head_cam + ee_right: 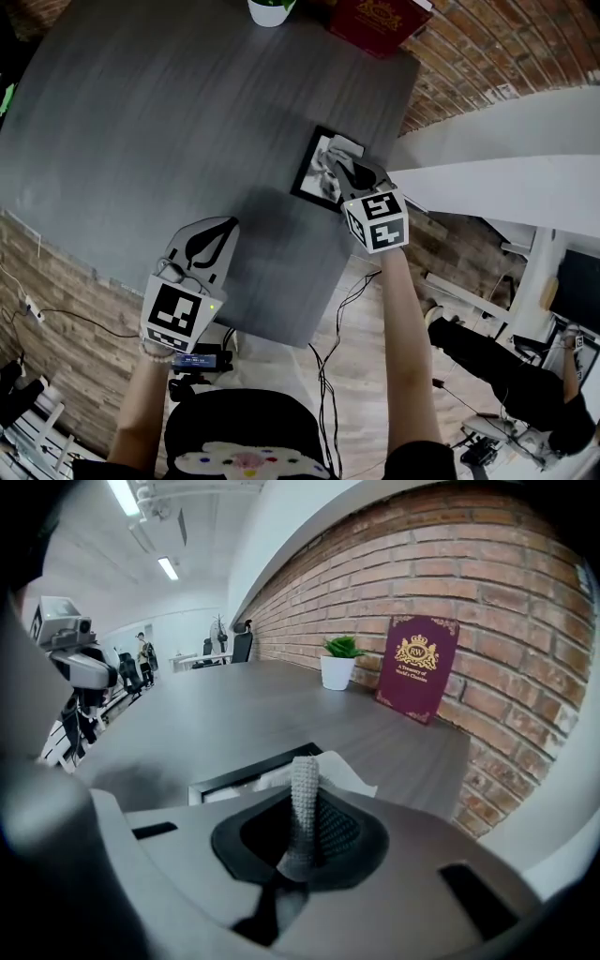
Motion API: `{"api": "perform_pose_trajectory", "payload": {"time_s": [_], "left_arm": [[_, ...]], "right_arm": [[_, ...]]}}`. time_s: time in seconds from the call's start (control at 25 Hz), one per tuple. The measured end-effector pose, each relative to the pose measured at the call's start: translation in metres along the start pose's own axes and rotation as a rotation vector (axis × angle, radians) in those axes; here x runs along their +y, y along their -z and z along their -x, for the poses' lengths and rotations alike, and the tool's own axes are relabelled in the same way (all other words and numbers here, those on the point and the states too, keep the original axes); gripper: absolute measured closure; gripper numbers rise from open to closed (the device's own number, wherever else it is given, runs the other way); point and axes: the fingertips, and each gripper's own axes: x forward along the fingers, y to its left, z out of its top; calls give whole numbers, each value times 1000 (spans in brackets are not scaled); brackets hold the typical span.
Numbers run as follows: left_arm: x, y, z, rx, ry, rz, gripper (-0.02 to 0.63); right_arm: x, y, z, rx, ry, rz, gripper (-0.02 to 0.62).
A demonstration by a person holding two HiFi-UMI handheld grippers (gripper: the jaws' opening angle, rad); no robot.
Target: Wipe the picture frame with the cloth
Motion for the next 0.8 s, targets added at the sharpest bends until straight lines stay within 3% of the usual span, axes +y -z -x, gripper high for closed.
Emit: {"api": "perform_pose_trajectory", "payload": {"time_s": [0.24, 0.8], "left_arm": [[-3, 1, 0, 0, -1, 0, 597], [-8, 1, -1, 2, 14, -6, 597]], "right_arm": [[-20, -1, 4, -22, 53, -56, 571], [-6, 6, 9, -32, 33, -102, 571]]}}
